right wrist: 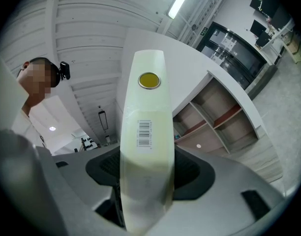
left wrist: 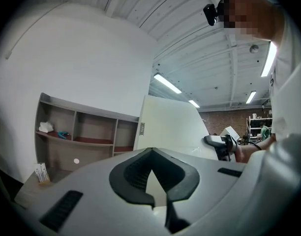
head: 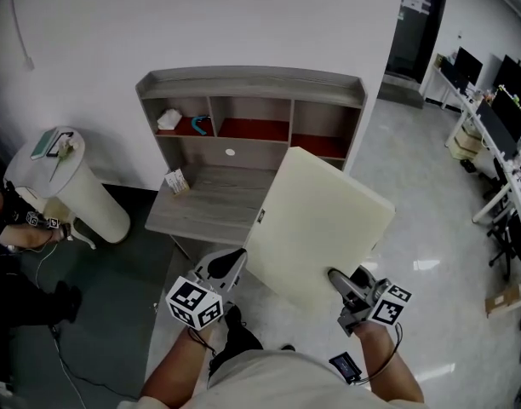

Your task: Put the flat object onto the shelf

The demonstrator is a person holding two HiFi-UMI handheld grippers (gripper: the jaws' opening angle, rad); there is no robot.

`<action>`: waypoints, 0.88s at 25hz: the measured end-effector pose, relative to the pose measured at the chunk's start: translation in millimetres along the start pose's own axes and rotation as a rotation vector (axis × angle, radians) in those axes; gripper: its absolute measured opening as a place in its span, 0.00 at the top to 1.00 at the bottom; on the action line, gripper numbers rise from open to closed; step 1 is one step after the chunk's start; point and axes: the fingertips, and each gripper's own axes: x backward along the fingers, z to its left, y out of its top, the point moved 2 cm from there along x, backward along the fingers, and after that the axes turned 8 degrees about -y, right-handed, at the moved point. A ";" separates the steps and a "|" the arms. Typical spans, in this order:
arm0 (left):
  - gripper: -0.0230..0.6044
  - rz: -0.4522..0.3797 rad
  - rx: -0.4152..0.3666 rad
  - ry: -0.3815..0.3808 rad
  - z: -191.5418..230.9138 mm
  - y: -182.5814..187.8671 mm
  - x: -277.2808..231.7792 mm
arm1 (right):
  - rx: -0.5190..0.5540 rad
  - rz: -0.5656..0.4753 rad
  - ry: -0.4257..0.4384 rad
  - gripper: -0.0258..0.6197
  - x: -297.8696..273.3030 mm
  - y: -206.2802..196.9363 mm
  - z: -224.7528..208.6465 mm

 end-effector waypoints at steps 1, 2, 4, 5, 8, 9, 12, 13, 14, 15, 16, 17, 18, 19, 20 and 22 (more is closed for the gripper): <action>0.94 0.002 0.003 -0.006 8.3 -0.8 -2.8 | 0.008 0.001 -0.007 0.52 -7.3 1.0 -2.4; 0.94 0.004 0.004 -0.012 16.9 -1.1 -5.5 | 0.012 0.000 -0.013 0.52 -15.3 2.2 -5.1; 0.94 0.007 0.005 -0.021 36.1 -0.7 -10.0 | 0.010 -0.003 -0.025 0.52 -33.3 4.5 -11.7; 0.94 0.006 0.007 -0.024 47.4 0.0 -11.6 | 0.006 -0.005 -0.030 0.52 -43.7 5.5 -15.0; 0.94 0.001 0.015 -0.029 86.3 4.8 -14.1 | 0.006 -0.006 -0.039 0.52 -80.6 10.4 -20.9; 0.94 0.000 0.017 -0.032 99.3 7.2 -14.5 | 0.014 -0.005 -0.042 0.52 -93.8 12.9 -21.7; 0.94 -0.003 0.017 -0.043 139.1 16.5 -14.7 | 0.043 -0.006 -0.045 0.52 -136.1 22.5 -21.7; 0.94 -0.005 0.015 -0.047 152.6 20.4 -14.1 | 0.051 -0.010 -0.044 0.52 -150.5 25.5 -20.4; 0.94 -0.006 0.013 -0.051 165.7 24.2 -12.8 | 0.057 -0.015 -0.042 0.52 -164.4 27.6 -18.2; 0.94 -0.007 0.010 -0.055 178.1 27.7 -11.1 | 0.062 -0.020 -0.041 0.52 -177.4 28.8 -15.6; 0.94 -0.008 0.008 -0.060 189.7 30.9 -9.2 | 0.068 -0.024 -0.041 0.52 -189.5 29.1 -12.7; 0.94 -0.009 0.005 -0.066 200.4 34.0 -7.4 | 0.074 -0.028 -0.041 0.52 -200.6 29.0 -9.8; 0.94 -0.010 0.003 -0.072 210.4 37.2 -5.7 | 0.079 -0.033 -0.041 0.52 -210.9 29.1 -7.0; 0.94 -0.012 0.000 -0.078 219.8 40.6 -4.2 | 0.085 -0.037 -0.041 0.52 -220.8 29.6 -4.5; 0.94 -0.014 -0.004 -0.085 228.9 43.8 -2.9 | 0.091 -0.042 -0.041 0.52 -230.6 30.1 -2.3; 0.94 -0.015 -0.012 -0.099 245.8 48.9 -0.5 | 0.102 -0.050 -0.042 0.52 -249.4 30.8 1.5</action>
